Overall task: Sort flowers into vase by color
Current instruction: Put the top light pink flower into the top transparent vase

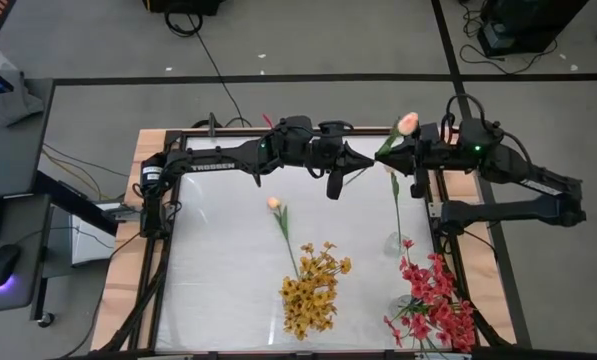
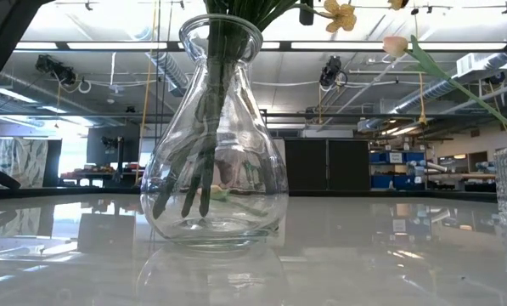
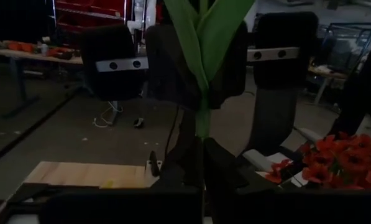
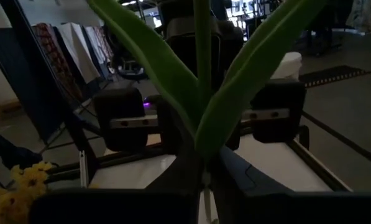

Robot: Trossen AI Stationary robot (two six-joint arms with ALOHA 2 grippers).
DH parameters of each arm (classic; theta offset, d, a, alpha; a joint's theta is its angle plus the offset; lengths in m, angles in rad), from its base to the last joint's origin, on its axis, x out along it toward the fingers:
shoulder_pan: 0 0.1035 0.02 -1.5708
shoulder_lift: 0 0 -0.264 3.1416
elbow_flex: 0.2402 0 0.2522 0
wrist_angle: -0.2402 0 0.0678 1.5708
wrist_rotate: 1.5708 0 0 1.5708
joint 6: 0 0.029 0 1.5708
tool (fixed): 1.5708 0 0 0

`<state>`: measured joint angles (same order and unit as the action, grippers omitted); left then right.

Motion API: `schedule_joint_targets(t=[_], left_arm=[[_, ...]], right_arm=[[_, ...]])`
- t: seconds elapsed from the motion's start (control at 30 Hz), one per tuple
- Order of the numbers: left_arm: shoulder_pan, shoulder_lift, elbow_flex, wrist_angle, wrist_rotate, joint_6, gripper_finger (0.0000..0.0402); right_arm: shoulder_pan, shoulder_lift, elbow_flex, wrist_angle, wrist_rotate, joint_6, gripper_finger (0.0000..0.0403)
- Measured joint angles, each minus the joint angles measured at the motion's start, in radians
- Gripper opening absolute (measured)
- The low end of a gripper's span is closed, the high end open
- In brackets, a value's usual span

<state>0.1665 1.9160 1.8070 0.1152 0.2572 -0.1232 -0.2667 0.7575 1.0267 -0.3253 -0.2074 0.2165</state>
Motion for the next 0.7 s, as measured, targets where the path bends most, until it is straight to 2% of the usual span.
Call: schedule_joint_targets(t=[0.3, 0.47, 0.7], left_arm=[[0.012, 0.002, -0.004, -0.057, -0.004, 0.010, 0.0019], [0.015, 0.000, -0.002, -0.105, -0.002, 0.025, 0.0070], [0.034, 0.000, -0.002, -0.330, -0.001, 0.067, 0.0139]], right_arm=[[-0.023, -0.072, 0.004, -0.037, -0.008, 0.001, 0.0035], [-0.032, -0.089, 0.002, -0.051, -0.008, 0.001, 0.0035], [-0.035, -0.140, 0.002, -0.112, -0.008, 0.016, 0.0035]])
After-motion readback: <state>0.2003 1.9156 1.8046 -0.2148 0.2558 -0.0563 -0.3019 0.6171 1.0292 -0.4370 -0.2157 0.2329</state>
